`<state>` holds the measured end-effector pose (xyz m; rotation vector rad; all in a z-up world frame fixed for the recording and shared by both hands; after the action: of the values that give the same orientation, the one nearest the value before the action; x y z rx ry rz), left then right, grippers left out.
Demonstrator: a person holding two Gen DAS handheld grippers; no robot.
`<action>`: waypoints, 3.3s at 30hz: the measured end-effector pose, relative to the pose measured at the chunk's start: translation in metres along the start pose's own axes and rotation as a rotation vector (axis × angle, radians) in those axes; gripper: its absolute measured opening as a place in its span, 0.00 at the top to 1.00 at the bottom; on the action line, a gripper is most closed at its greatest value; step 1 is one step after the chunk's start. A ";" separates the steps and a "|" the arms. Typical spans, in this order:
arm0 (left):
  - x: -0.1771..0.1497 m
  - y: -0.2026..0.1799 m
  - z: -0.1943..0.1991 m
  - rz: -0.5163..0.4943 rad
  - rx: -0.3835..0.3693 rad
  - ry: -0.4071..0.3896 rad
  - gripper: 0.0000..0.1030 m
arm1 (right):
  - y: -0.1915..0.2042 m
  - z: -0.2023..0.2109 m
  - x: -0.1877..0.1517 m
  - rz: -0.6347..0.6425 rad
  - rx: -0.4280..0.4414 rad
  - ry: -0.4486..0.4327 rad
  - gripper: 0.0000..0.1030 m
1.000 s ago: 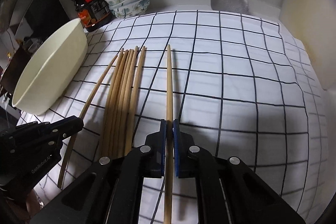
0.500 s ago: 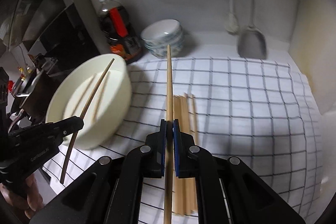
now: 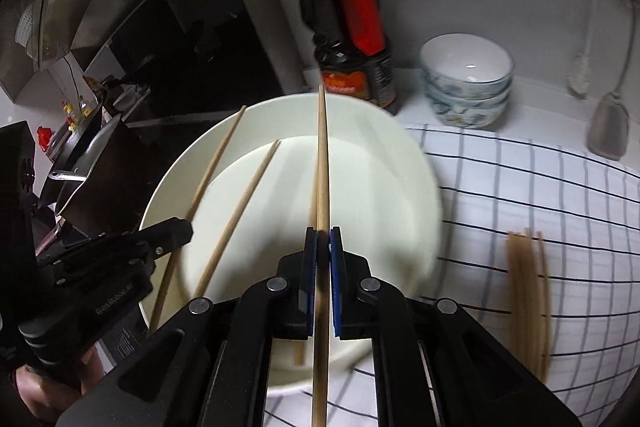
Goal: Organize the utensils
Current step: 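Carry the chopstick in the right gripper into the white basin, then open the right gripper to drop the chopstick beside the others, then move the right gripper back toward the remaining chopsticks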
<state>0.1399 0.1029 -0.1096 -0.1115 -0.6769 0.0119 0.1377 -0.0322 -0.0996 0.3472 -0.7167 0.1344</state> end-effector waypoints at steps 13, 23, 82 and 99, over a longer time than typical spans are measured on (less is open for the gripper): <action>0.003 0.012 -0.048 -0.016 -0.046 0.075 0.93 | 0.009 -0.062 -0.010 -0.044 -0.077 0.139 0.94; 0.005 0.016 -0.060 -0.007 -0.030 0.089 0.86 | 0.003 -0.075 -0.014 -0.054 -0.105 0.173 0.92; -0.031 -0.052 0.051 0.027 0.070 -0.021 0.08 | -0.055 0.089 -0.050 -0.047 -0.139 0.022 0.46; -0.077 -0.135 0.046 -0.034 -0.010 0.023 0.07 | -0.139 0.125 -0.094 -0.094 -0.255 0.055 0.44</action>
<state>0.0481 -0.0309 -0.1076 -0.1092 -0.6557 -0.0249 0.0230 -0.2063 -0.1117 0.1324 -0.6534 -0.0370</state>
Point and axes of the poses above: each gripper's, at about its wrist camera, not at the fingertips, and z roughly against the way its jaws point, y to its left, x to its top, the point moved 8 cm from there along -z, roughly the way its jaws point, and after that the axes turned 5 degrees about -y, right-handed, at the moved point
